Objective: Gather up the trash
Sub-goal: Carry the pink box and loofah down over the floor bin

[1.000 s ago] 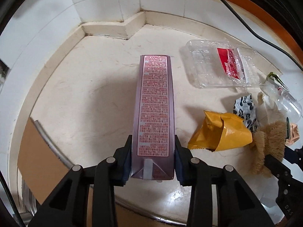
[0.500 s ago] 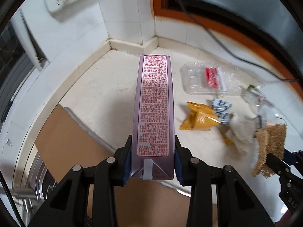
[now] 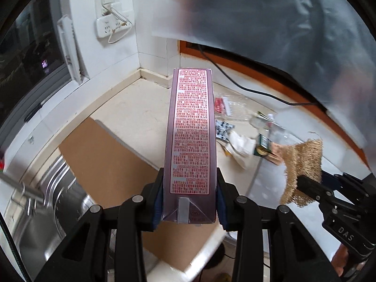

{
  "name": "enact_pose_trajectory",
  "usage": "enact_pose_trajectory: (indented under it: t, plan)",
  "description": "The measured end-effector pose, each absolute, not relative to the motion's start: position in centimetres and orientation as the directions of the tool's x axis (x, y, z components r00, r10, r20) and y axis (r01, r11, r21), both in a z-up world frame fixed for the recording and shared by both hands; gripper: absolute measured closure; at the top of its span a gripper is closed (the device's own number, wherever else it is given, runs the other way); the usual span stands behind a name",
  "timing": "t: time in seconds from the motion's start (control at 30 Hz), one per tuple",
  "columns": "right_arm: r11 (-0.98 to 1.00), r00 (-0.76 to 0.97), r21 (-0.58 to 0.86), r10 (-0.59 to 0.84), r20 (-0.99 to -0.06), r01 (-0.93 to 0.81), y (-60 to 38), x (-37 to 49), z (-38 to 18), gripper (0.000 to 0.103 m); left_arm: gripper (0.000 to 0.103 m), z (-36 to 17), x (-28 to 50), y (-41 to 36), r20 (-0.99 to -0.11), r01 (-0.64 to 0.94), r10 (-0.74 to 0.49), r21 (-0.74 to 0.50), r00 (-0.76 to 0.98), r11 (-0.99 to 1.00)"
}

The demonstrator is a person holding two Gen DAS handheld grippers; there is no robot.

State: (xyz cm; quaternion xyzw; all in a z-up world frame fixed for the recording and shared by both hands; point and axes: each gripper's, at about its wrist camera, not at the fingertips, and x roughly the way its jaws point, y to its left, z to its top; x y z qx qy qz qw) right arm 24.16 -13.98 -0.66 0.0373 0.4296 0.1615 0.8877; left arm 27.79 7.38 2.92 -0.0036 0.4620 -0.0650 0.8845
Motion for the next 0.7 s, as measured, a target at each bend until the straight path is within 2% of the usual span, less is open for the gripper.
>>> enact_pose_trajectory:
  t: [0.33, 0.7]
  plan:
    - [0.919, 0.558, 0.217, 0.375, -0.74, -0.329, -16.3, 17.2, 0.1, 0.071, 0.068, 4.2, 18.1, 5.5, -0.805, 0.076, -0.154, -0.135, 0.572, 0.988]
    - [0.893, 0.467, 0.229, 0.404, -0.787, -0.387, -18.0, 11.1, -4.1, 0.071, 0.068, -1.3, 9.5, 3.2, -0.852, 0.039, -0.18, -0.185, 0.492, 0.982]
